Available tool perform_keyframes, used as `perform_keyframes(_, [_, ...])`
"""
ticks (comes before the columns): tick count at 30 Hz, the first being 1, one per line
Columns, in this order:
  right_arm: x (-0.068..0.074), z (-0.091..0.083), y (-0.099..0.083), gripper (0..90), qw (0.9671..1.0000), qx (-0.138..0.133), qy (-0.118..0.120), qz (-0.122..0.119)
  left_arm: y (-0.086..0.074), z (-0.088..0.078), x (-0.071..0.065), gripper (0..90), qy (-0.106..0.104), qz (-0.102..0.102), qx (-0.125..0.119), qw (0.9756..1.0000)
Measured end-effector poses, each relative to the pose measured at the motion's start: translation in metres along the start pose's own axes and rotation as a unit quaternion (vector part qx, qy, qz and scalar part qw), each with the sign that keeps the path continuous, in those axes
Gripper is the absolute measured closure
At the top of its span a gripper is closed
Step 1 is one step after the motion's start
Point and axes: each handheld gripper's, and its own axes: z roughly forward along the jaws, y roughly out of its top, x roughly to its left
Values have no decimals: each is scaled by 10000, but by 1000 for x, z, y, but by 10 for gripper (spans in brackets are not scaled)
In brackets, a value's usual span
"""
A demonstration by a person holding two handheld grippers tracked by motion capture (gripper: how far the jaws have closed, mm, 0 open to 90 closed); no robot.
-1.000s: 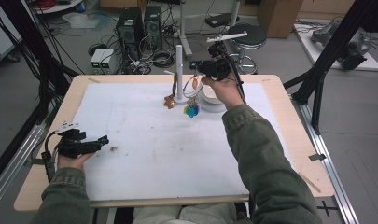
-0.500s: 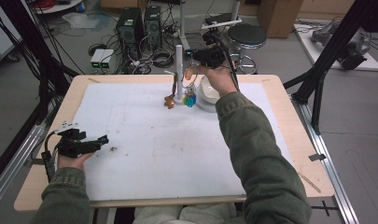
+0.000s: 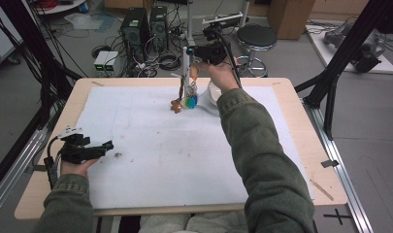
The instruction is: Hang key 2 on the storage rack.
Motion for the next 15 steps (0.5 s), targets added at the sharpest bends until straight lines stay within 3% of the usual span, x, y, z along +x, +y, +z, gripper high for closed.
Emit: perform_keyframes(15, [-4,8,9,879,10000,-30,-52,5,0,2,1,17,11,-13,14,10000])
